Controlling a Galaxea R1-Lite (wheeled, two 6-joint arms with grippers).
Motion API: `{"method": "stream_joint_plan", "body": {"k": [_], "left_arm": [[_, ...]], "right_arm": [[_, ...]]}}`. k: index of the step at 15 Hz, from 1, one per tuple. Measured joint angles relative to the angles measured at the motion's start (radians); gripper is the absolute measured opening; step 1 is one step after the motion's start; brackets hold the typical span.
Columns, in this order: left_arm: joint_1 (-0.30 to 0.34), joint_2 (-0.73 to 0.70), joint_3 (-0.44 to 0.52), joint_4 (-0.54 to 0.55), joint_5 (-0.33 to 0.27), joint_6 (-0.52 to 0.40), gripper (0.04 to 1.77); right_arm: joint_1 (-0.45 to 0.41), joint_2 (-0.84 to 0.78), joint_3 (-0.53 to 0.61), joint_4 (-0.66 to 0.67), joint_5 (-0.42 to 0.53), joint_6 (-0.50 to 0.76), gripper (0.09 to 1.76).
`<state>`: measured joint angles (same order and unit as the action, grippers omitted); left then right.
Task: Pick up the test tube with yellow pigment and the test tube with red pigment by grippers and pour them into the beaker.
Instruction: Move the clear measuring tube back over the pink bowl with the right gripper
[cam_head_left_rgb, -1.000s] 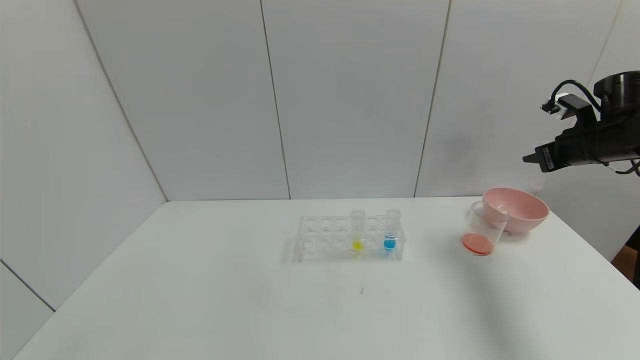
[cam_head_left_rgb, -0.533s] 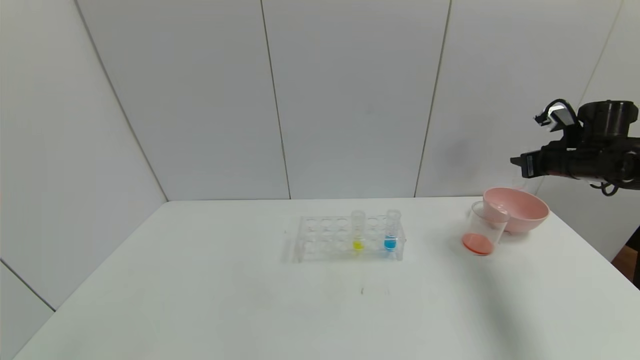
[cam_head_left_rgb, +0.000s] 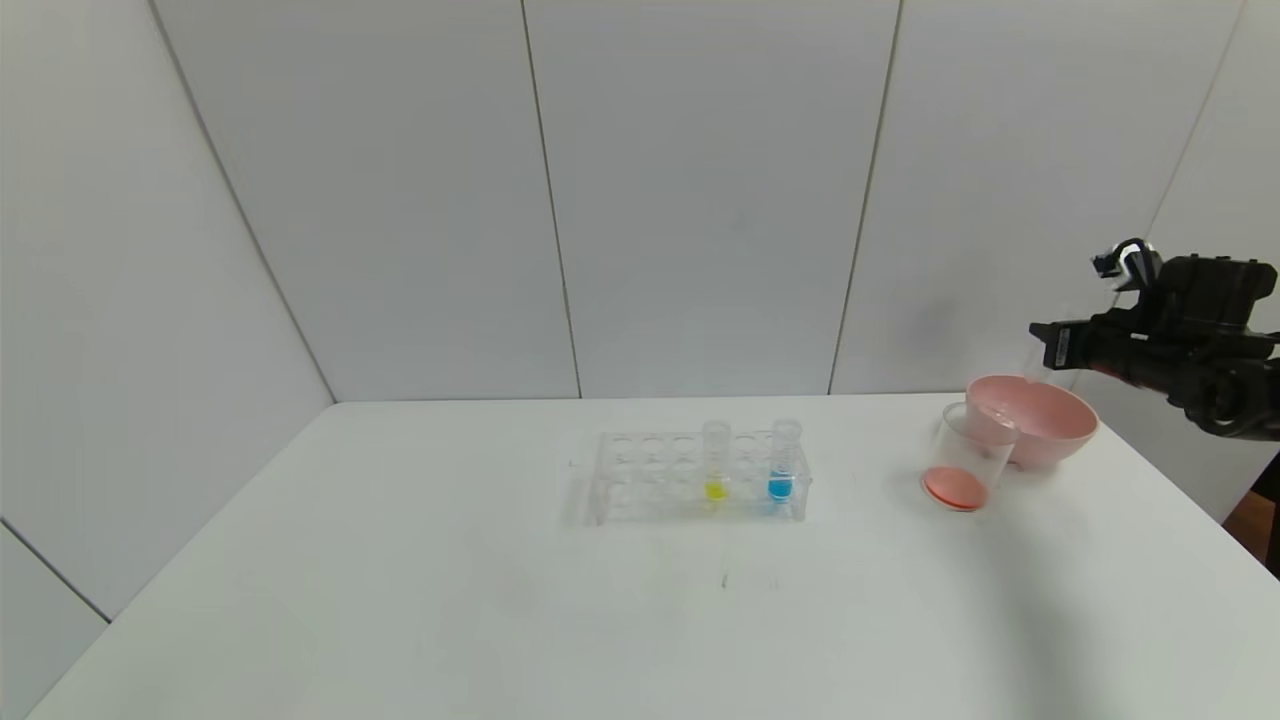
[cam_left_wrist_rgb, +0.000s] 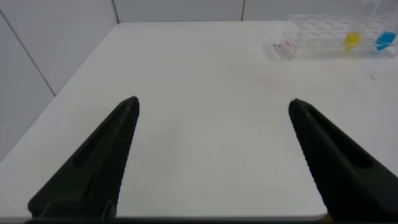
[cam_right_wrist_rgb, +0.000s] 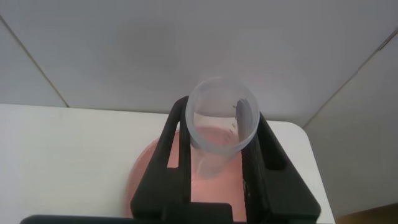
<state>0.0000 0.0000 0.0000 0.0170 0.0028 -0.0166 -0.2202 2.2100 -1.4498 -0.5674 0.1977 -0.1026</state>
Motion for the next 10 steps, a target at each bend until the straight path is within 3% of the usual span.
{"method": "stream_joint_plan", "body": {"k": [4, 10], "left_arm": [[0.000, 0.000, 0.000, 0.000, 0.000, 0.000, 1.72], [0.000, 0.000, 0.000, 0.000, 0.000, 0.000, 1.72]], "right_arm": [[-0.006, 0.050, 0.077, -0.145, 0.000, -0.027, 0.52], [-0.016, 0.088, 0.092, -0.159, 0.001, -0.027, 0.52]]}}
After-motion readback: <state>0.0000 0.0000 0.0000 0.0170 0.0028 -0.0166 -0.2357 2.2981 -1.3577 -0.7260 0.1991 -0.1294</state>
